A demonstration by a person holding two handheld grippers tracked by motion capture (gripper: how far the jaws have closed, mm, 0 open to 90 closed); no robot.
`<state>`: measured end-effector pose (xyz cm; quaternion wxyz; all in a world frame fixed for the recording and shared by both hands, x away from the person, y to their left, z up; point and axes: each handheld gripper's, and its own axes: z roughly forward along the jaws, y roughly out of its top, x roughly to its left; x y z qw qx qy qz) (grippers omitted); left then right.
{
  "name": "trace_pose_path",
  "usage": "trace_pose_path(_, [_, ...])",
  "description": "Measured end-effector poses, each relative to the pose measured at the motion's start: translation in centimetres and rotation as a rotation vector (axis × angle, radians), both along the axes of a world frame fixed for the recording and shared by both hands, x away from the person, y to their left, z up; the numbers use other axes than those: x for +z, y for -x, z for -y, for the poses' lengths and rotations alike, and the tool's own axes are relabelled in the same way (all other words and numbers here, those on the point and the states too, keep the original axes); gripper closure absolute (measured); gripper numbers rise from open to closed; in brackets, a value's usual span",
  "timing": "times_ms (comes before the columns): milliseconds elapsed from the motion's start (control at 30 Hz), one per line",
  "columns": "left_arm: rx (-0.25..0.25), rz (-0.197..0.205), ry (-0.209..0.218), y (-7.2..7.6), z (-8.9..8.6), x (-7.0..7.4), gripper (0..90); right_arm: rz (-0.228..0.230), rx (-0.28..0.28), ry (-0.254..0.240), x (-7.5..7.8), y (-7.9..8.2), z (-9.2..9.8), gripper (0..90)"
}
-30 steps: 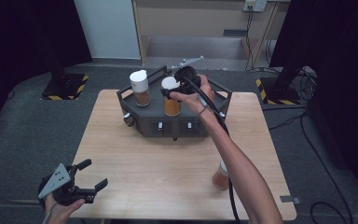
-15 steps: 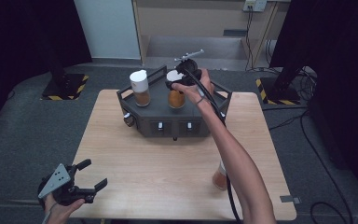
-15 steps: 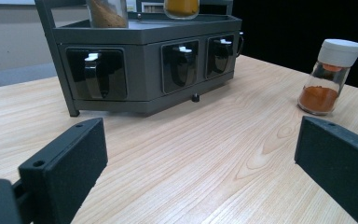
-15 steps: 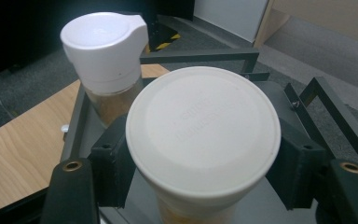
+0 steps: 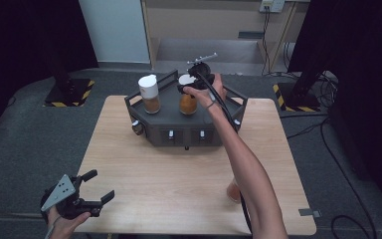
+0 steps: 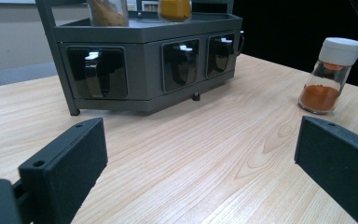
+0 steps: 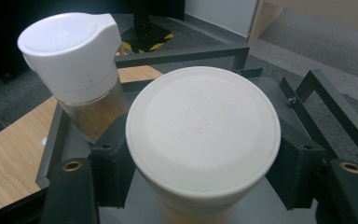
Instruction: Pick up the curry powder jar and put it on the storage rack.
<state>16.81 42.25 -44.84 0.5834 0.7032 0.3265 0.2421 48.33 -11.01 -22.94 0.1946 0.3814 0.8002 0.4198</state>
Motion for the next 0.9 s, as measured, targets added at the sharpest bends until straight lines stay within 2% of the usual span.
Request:
trace_pose_path(333, [0.002,0.000,0.000,0.0,0.0,0.0,1.4,-0.015,-0.009,-0.004,-0.5,-0.7,-0.3,33.6])
trace_pose_path(800, [0.000,-0.001,0.000,0.0,0.0,0.0,1.4,-0.008,-0.006,-0.008,-1.0,-0.6,-0.4,33.4])
trace_pose_path(867, [0.000,-0.001,-0.001,0.0,0.1,0.0,1.5,-0.005,-0.011,-0.020,-1.2,-0.5,-0.3,31.9])
trace_pose_path(900, [0.000,0.000,-0.002,0.0,0.1,0.0,1.4,0.002,-0.005,-0.038,-1.5,-0.4,-0.1,27.1])
